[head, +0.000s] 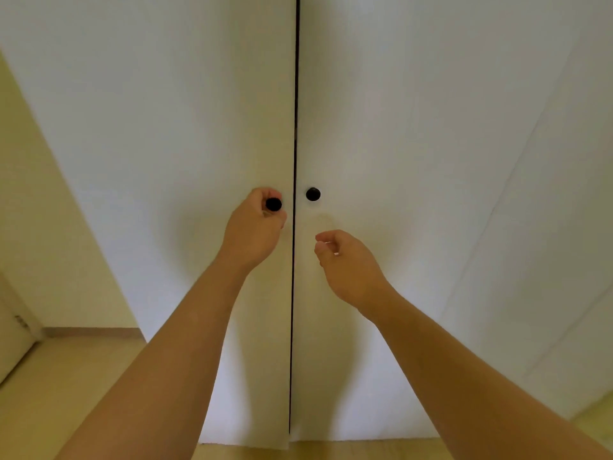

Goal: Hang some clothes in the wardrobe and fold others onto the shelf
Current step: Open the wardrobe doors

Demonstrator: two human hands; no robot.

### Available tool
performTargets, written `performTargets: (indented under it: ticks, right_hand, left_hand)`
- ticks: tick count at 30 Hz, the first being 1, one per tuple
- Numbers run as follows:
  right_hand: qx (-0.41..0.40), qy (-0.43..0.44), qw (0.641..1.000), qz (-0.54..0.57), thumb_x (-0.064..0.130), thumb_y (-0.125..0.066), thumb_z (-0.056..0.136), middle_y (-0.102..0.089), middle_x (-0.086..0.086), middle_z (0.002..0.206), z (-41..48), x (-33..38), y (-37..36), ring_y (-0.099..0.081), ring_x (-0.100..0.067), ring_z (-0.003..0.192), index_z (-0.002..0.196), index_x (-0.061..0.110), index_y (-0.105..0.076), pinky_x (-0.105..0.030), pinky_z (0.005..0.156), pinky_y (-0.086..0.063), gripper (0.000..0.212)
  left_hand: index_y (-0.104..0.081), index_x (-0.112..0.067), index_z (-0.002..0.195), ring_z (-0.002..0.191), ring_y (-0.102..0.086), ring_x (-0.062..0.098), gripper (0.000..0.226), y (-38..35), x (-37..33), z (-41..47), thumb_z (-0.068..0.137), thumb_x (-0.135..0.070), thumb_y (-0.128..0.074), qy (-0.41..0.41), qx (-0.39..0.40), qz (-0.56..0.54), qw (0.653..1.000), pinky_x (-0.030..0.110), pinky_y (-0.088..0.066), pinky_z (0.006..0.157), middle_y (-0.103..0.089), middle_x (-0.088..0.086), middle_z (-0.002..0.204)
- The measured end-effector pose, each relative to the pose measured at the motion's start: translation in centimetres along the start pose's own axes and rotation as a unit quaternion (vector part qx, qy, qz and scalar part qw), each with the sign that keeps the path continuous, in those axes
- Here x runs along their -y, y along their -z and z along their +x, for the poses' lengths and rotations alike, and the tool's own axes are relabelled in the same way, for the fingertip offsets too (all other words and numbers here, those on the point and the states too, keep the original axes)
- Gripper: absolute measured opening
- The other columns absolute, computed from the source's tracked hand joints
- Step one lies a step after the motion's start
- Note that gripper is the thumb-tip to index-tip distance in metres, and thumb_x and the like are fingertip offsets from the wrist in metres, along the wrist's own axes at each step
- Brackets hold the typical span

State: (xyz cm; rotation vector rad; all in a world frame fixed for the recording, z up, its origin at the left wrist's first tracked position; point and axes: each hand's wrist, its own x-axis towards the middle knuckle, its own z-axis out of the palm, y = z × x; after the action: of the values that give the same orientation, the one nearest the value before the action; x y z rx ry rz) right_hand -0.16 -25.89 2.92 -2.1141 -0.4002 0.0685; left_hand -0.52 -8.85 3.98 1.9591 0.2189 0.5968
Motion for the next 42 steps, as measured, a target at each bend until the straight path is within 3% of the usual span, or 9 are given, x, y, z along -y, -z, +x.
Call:
performTargets:
  ticks: [5, 8, 10, 13, 17, 20, 27, 32, 42]
  right_hand:
    - [0.062, 0.045, 0.997, 0.025, 0.031, -0.042, 0.106, -0.049, 0.008, 0.145, -1.6, 0.8, -0.1, -0.05, -0.006, 0.118, 0.148, 0.025, -0.04, -0.005, 0.086, -0.038, 0.042]
    - [0.148, 0.087, 0.982, 0.077, 0.031, -0.043, 0.106, -0.038, 0.009, 0.156, -2.0, 2.4, -1.3, -0.04, -0.01, 0.14, 0.155, 0.026, -0.029, -0.021, 0.109, -0.029, 0.052]
    - [0.181, 0.102, 0.971, 0.115, 0.035, -0.045, 0.104, -0.053, 0.003, 0.144, -2.0, 3.4, -2.3, -0.051, -0.017, 0.131, 0.146, 0.025, -0.043, -0.034, 0.113, -0.038, 0.043]
    - [0.169, 0.105, 0.971, 0.132, 0.033, -0.048, 0.1, -0.064, -0.012, 0.12, -1.9, 4.1, -3.1, -0.061, -0.03, 0.111, 0.121, 0.017, -0.058, -0.052, 0.101, -0.05, 0.028]
    - [0.191, 0.099, 0.965, 0.149, 0.03, -0.048, 0.102, -0.067, 0.006, 0.117, -1.6, 4.0, -2.8, -0.063, -0.015, 0.112, 0.123, 0.027, -0.061, -0.043, 0.104, -0.049, 0.024]
    - [0.204, 0.113, 0.959, 0.16, 0.025, -0.047, 0.104, -0.07, 0.014, 0.112, -2.4, 4.1, -2.8, -0.065, -0.01, 0.107, 0.115, 0.034, -0.062, -0.037, 0.101, -0.052, 0.02]
    - [0.277, 0.159, 0.928, 0.19, 0.022, -0.048, 0.103, -0.073, 0.013, 0.11, -5.5, 5.1, -3.7, -0.067, -0.01, 0.107, 0.122, 0.027, -0.066, -0.039, 0.102, -0.051, 0.027]
    - [0.351, 0.19, 0.893, 0.208, 0.01, -0.046, 0.103, -0.074, 0.007, 0.111, -6.9, 6.2, -6.1, -0.067, -0.009, 0.109, 0.12, 0.019, -0.067, -0.038, 0.103, -0.05, 0.029]
    - [0.427, 0.212, 0.855, 0.204, 0.015, -0.051, 0.103, -0.067, 0.007, 0.119, -8.0, 10.0, -12.9, -0.064, -0.018, 0.117, 0.134, 0.013, -0.06, -0.043, 0.107, -0.047, 0.032]
  left_hand:
    - [-0.059, -0.028, 0.108, 0.087, -0.066, 0.012, 0.019, 1.9, -0.1, -5.7, 0.096, -0.014, -0.057, -0.038, -0.049, 0.009, 0.998, 0.021, -0.05, 0.077, -0.064, -0.009, 0.096]
    - [-0.06, -0.024, 0.106, 0.085, -0.065, 0.016, 0.018, 3.4, 0.0, -8.5, 0.097, -0.01, -0.054, -0.055, -0.062, -0.013, 0.996, 0.023, -0.051, 0.076, -0.064, -0.007, 0.093]
    - [-0.06, -0.023, 0.106, 0.085, -0.064, 0.017, 0.019, 4.0, -0.1, -9.5, 0.098, -0.008, -0.052, -0.063, -0.067, -0.015, 0.996, 0.021, -0.048, 0.075, -0.064, -0.005, 0.094]
    - [-0.059, -0.023, 0.112, 0.091, -0.065, 0.014, 0.02, 4.3, -0.3, -10.3, 0.1, -0.01, -0.051, -0.053, -0.079, -0.01, 0.995, 0.022, -0.05, 0.078, -0.065, -0.004, 0.1]
    - [-0.05, -0.028, 0.132, 0.099, -0.068, 0.009, 0.031, 4.2, -0.2, -11.3, 0.102, -0.02, -0.053, 0.01, -0.126, -0.038, 0.991, 0.027, -0.055, 0.091, -0.066, -0.004, 0.111]
    - [-0.059, -0.027, 0.129, 0.103, -0.067, 0.008, 0.036, 4.7, 0.3, -12.8, 0.097, -0.012, -0.058, 0.045, -0.172, -0.072, 0.981, 0.035, -0.054, 0.097, -0.068, -0.008, 0.114]
    - [-0.074, -0.015, 0.112, 0.101, -0.071, 0.01, 0.033, 6.9, 0.4, -17.0, 0.09, 0.006, -0.059, 0.088, -0.215, -0.139, 0.963, 0.036, -0.051, 0.102, -0.075, -0.005, 0.108]
    - [-0.079, -0.016, 0.103, 0.107, -0.069, 0.018, 0.024, 9.8, 1.4, -19.9, 0.091, -0.002, -0.062, 0.09, -0.244, -0.135, 0.956, 0.048, -0.048, 0.105, -0.077, 0.001, 0.103]
    - [-0.081, -0.016, 0.095, 0.109, -0.068, 0.028, 0.02, 16.3, 2.7, -24.9, 0.082, -0.011, -0.067, 0.096, -0.295, -0.169, 0.936, 0.044, -0.048, 0.103, -0.075, 0.011, 0.107]
